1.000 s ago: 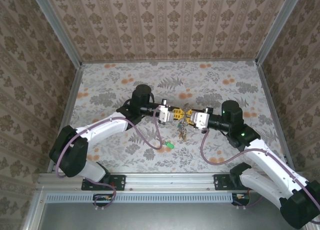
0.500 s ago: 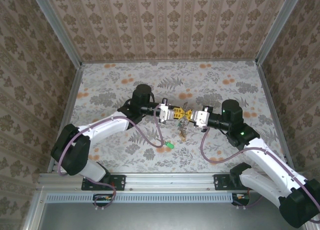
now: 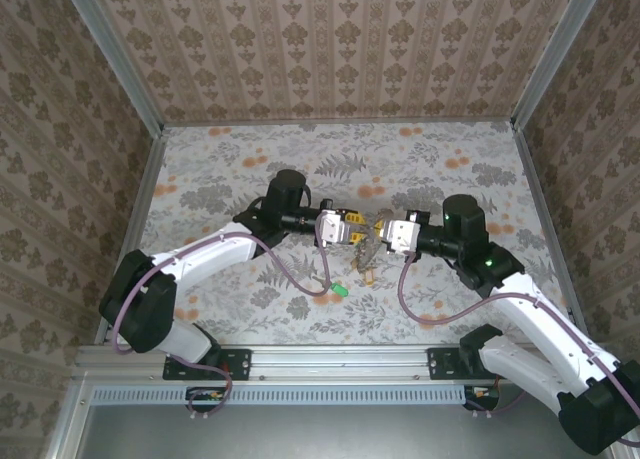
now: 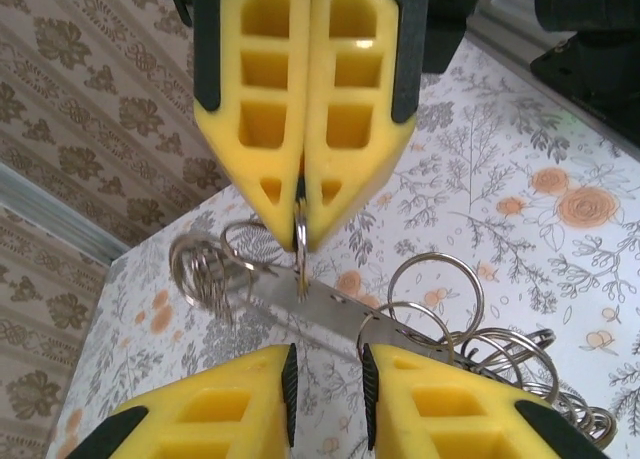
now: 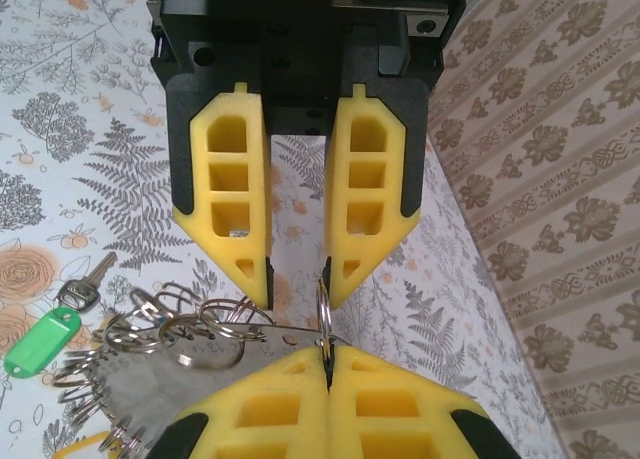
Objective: Put the keys on the keyring
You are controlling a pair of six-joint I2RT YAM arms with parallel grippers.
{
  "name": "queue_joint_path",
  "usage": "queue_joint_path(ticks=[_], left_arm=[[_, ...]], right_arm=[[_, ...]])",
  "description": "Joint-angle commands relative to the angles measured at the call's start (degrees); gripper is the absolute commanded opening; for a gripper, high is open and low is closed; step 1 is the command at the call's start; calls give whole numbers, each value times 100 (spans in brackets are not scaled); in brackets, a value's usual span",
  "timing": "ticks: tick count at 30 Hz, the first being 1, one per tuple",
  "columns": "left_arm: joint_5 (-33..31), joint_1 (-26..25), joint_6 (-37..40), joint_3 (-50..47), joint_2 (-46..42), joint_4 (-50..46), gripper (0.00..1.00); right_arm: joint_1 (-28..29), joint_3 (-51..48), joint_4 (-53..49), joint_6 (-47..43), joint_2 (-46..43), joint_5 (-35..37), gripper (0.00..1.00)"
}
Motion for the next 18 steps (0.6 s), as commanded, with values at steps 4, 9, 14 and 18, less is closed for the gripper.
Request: queue_joint_path(ticks=[4,9,14,18], left_arm=[[-98,-103,221,270,-143,-177,26],[-70,-175,151,285,-117,-55,25],[10,-235,175,284,-112,18,17],[-43,-249,185,305,-139,17,14]], right_arm=[[129,145,-104,-320,-98,184,0],[216,106,-67,-416,-127,245,0],[245,97,-100,-483,-128,299,0],[262,80,-117,-518,-144,342,0]])
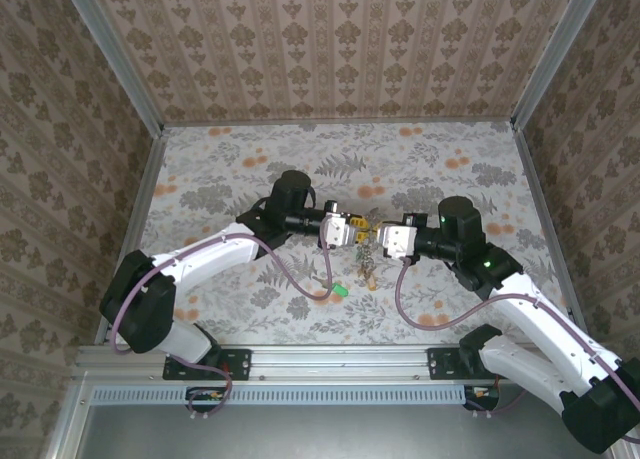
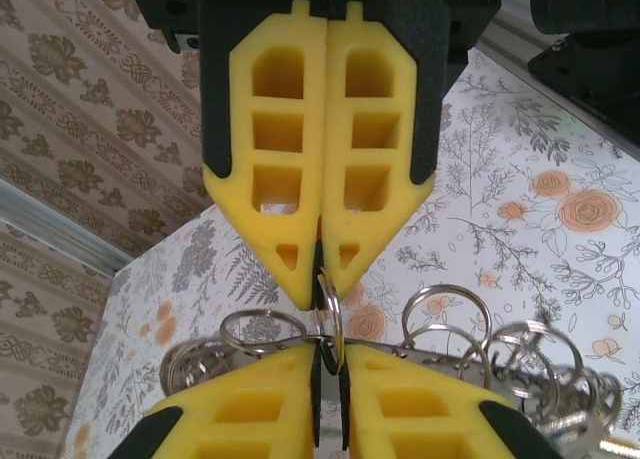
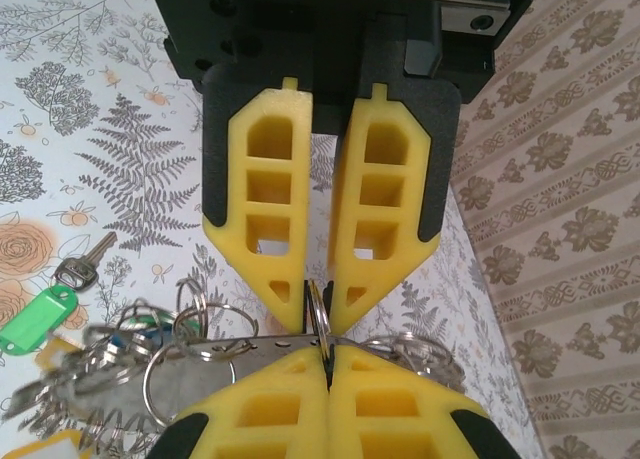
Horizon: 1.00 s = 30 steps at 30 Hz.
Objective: Put the keys on the keyring
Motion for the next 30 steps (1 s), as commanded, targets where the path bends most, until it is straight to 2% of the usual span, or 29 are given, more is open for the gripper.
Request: queue_joint_path(ticks=[1,13,14,17,21,27,30], left_arm=[[69,-48,103,214,-144,70,12],[-12,-71,60,223,-154,97,12],[-54,-69,-2,215,-147,151,11],[-222,-115,-258,158,-96,443,0],[-367,-200,-480,77,-31,826,0],[-535,-216,-587,67,-31,865,0],[-705,-227,-894,-11,-29,1190,0]], right_arm=[[41,73,-8,-137,-147,68,0],[53,47,52,-115,-149,149,0],[59,47,77,-95,-133,171,0],[68,31,172,12,-109,98,0],[101,-15,258,94,-54,68,0],[99,-31,243,142,16,115,0],[103,-50,338,235,35,121,0]])
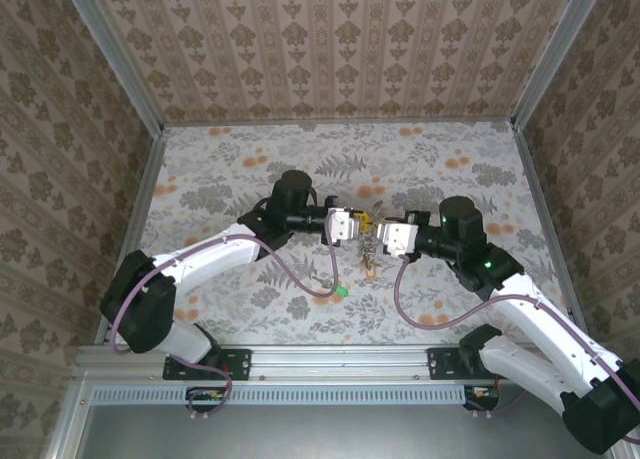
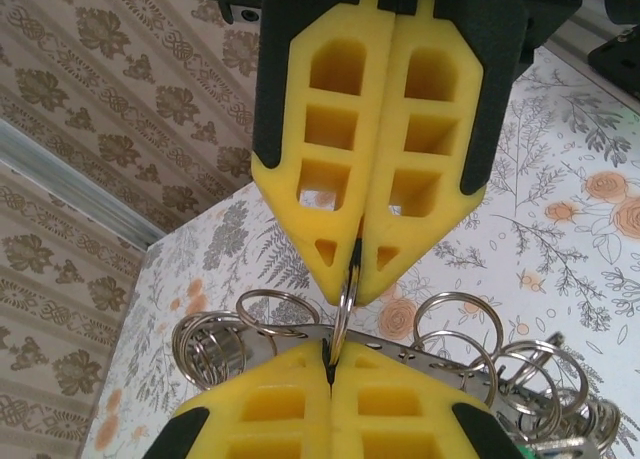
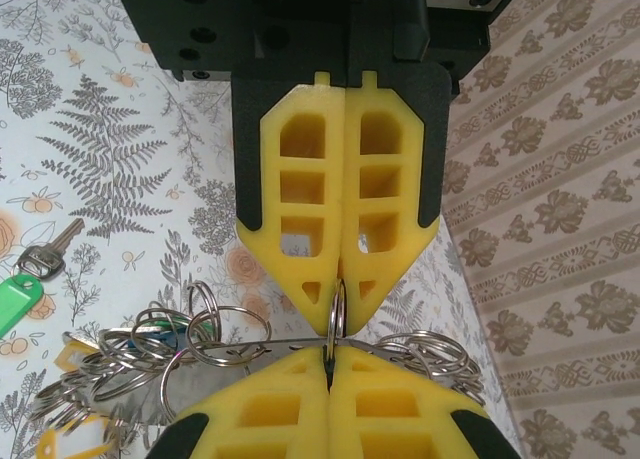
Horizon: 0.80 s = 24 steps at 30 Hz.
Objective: Put the keys on the keyring
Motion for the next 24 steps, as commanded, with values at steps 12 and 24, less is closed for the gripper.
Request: queue_joint_path(ticks=[12,24], left_arm=[[-1174,-456,-1968,-367,320,2497,0],[-1277,-544,-2415,-434,429,2915,17]], right_arm=[[179,-444,1227,1056,214,-97,0],[242,-604,1321,748,206,325,0]])
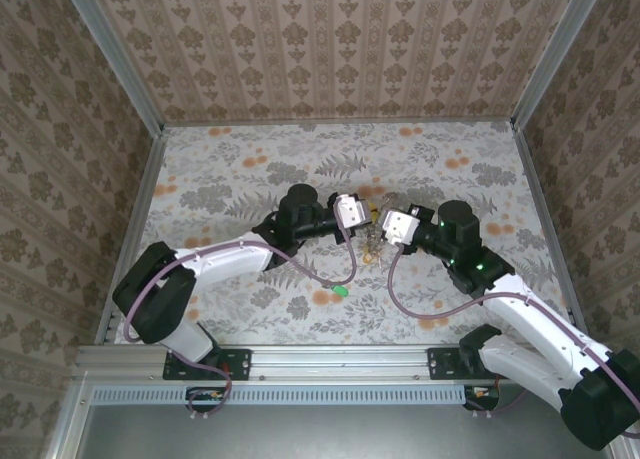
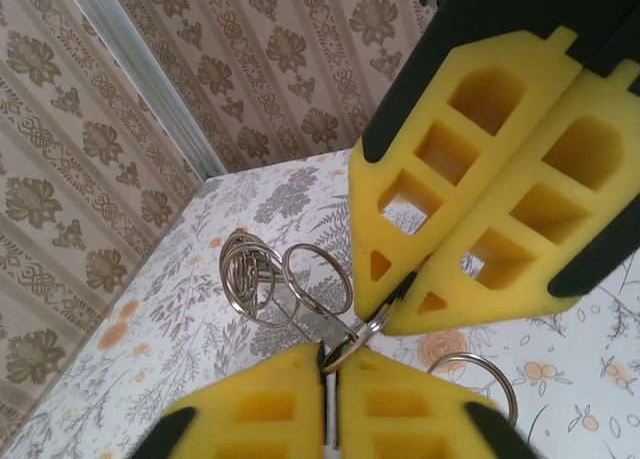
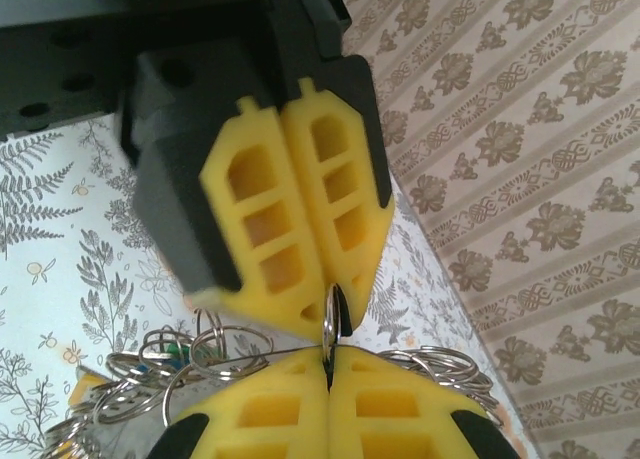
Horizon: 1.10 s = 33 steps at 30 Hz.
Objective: Put the keys on the keyring
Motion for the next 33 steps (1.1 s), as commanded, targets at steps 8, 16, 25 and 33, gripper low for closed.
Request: queue_joint_path(ticks=[8,16,25,33], left_arm=[[1091,124,122,-203,-502,194,32],[2045,576,977,-172,-1187,-1423,35],[2098,568,1718,361,-1005,-2683,30],[1972,472,1606,486,-802,-2809,30]], right_arm=[[215,147,-347,-680,60,-167,0],[165,755,-1511,-1319,152,-591,0],[161,1247,-1913,-1328,436,-755,0],[169,1424,-2031,-1261,549,-736,0]])
